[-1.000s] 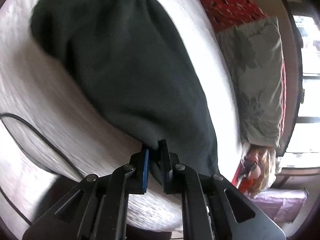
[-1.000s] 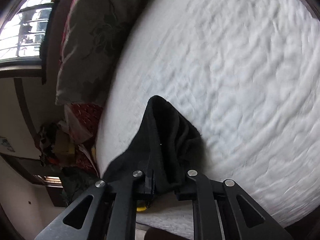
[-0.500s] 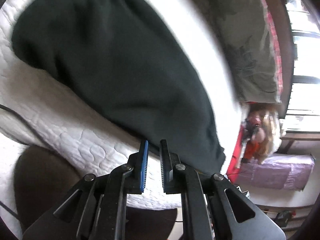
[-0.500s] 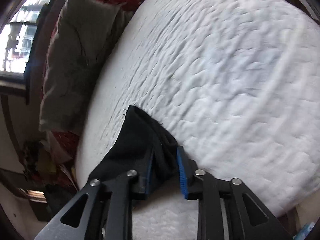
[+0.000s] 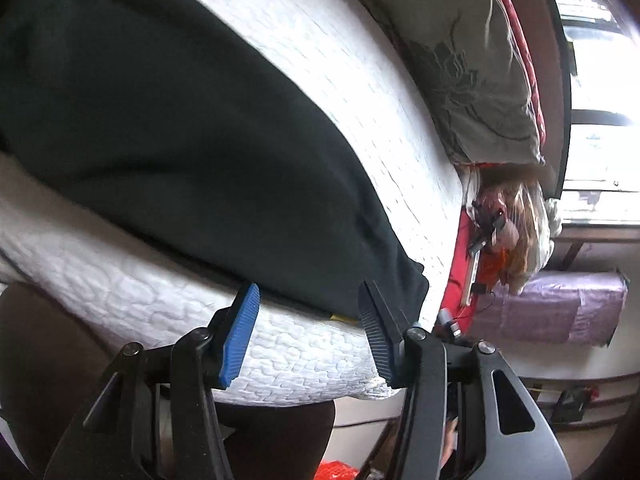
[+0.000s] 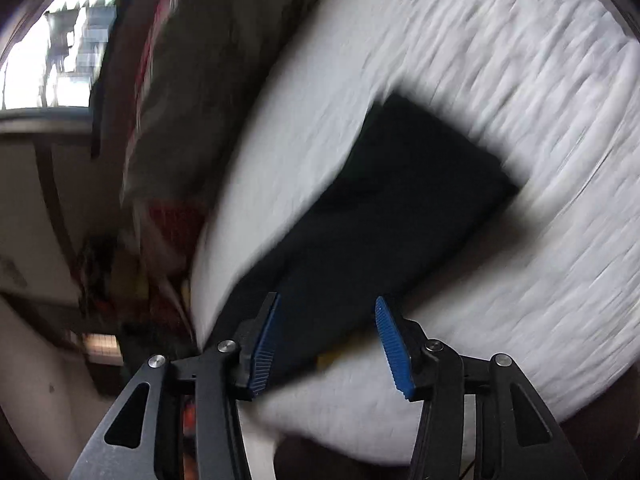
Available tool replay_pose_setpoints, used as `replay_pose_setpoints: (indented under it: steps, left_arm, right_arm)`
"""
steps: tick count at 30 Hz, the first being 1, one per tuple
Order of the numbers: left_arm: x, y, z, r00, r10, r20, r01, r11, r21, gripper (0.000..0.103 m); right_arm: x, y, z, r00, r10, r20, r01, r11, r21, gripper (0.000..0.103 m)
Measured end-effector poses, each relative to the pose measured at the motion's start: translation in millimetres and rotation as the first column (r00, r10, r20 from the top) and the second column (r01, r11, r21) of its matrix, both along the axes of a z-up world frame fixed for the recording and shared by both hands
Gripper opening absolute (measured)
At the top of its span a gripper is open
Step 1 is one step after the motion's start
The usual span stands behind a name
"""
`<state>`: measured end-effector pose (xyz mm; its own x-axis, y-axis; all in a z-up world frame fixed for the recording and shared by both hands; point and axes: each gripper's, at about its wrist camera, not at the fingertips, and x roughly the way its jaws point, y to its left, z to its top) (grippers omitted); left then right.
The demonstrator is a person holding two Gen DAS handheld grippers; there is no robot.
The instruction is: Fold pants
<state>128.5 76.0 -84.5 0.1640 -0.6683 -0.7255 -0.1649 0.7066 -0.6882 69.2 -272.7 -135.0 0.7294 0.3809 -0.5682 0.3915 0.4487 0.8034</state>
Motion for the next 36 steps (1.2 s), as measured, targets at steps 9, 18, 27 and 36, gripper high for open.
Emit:
replay_pose_setpoints:
  steps: [9, 18, 27, 36]
  left_arm:
    - [47, 58, 49, 0.981, 0.115, 0.154, -0.129, 0.988, 0.085, 0.050]
    - [110, 150, 58, 0.989, 0.009, 0.146, -0.061, 0.933, 0.354, 0.051]
    - [128, 142, 22, 0.998, -0.054, 0.031, 0.043, 0.960, 0.277, 0.051]
    - [112, 127, 16, 0.994, -0.040, 0.104, 0.001, 0.937, 0.350, 0.009]
  right_arm:
    - [40, -72, 34, 0.999, -0.041, -0.033, 0.032, 0.974, -0.224, 0.051]
    - [77, -61, 21, 0.997, 0.019, -0.078, -0.039, 0.965, -0.258, 0.051]
    - [84, -51, 15, 0.992, 0.050, -0.119, -0.083, 0.954, -0.290, 0.051]
    - [106, -49, 14, 0.989, 0.083, -0.119, -0.119, 0.933, -0.339, 0.021]
